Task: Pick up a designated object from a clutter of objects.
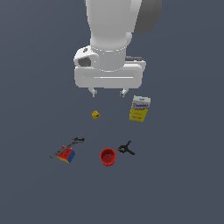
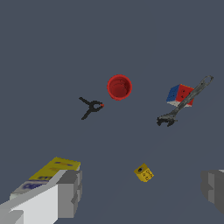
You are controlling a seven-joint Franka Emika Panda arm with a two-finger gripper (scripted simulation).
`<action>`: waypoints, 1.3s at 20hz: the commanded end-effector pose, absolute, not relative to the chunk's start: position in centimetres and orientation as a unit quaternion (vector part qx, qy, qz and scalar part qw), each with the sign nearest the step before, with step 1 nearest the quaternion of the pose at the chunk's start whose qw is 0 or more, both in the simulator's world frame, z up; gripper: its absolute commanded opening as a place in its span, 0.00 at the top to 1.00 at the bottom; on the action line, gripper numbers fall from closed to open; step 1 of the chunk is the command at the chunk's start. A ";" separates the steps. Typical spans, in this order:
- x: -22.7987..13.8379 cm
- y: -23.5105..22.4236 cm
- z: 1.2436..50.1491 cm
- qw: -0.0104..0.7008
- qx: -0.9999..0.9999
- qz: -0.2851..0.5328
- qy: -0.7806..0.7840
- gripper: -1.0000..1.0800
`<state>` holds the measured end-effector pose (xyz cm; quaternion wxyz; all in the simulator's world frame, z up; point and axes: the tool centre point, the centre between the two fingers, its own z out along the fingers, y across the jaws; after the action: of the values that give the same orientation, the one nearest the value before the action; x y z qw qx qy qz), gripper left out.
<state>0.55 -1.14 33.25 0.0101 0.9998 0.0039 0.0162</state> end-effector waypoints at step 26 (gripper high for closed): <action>3.2 -3.9 30.2 -0.003 0.999 0.011 -0.041 0.04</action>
<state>2.67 -3.17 30.95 -0.0012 0.9994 -0.0332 0.0119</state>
